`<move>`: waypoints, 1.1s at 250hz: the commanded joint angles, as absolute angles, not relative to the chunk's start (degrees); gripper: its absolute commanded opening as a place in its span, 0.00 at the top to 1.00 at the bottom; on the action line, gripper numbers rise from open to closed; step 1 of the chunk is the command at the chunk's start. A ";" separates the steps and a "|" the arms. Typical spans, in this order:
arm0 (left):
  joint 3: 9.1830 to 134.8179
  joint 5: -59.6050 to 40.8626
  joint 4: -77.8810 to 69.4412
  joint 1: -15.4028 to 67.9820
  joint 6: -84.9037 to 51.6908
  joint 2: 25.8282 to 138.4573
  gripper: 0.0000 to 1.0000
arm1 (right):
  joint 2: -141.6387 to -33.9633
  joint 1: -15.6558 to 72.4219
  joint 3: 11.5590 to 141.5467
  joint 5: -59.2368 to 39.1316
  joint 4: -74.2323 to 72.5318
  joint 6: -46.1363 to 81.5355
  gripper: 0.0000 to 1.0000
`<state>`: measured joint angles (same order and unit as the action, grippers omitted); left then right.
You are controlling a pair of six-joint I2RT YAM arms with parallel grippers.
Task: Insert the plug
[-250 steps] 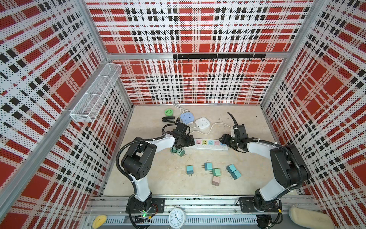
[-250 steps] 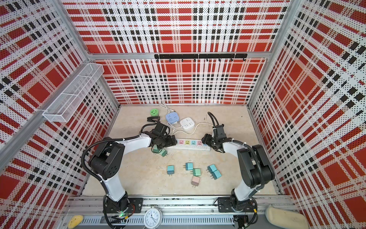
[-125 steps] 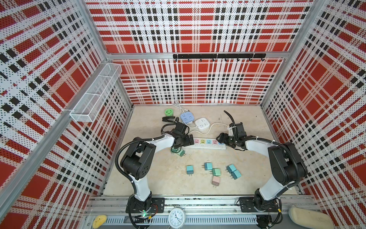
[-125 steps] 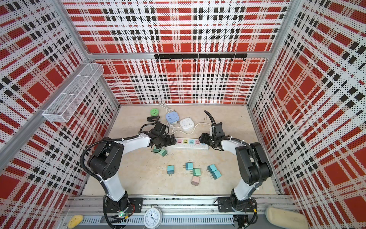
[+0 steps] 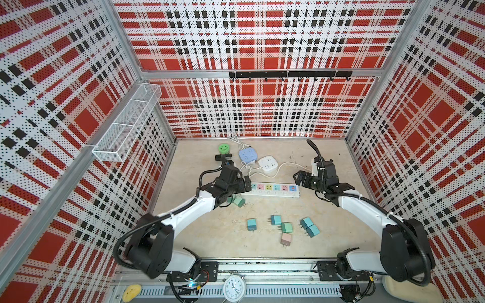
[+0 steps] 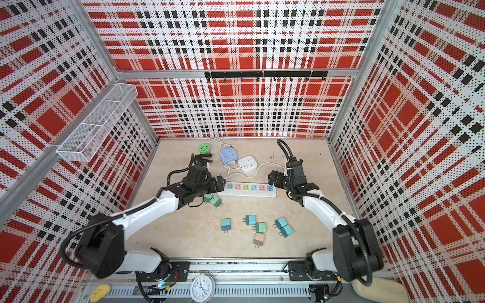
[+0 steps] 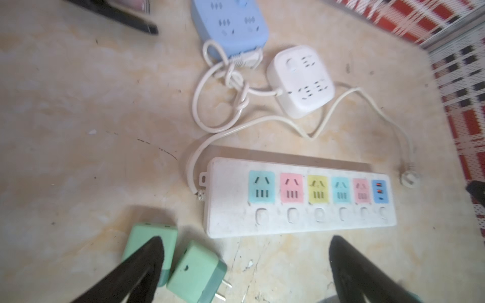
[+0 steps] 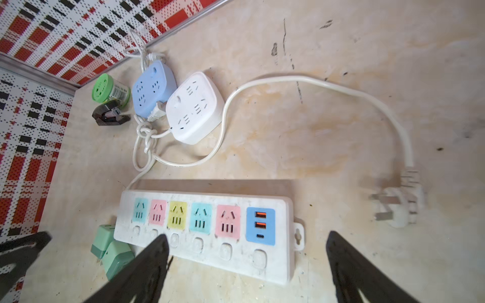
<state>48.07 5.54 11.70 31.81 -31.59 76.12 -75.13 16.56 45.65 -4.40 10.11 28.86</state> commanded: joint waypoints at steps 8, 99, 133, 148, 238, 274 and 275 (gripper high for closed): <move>42.58 18.20 3.95 37.73 -26.70 63.06 0.01 | -69.25 16.92 42.86 3.35 11.36 27.24 0.06; 27.82 11.03 -10.89 31.24 -30.11 46.07 0.01 | -53.26 32.31 43.86 21.88 24.63 30.38 0.10; 28.22 8.53 -11.01 31.52 -28.16 46.11 0.01 | -50.75 46.24 43.45 26.86 29.23 38.75 0.11; 28.63 9.05 -10.84 32.38 -27.38 46.64 0.01 | -50.90 53.50 40.89 29.86 28.41 43.05 0.11; 29.90 7.09 -10.62 34.82 -24.16 48.37 0.01 | -61.73 78.58 36.05 37.92 28.07 63.69 0.11; 30.09 7.48 -11.25 35.62 -23.47 49.11 0.01 | -63.86 83.03 36.75 41.43 34.18 70.76 0.11; 30.12 7.48 -11.25 35.61 -23.40 49.12 0.01 | -63.92 83.09 36.79 41.46 34.27 70.89 0.11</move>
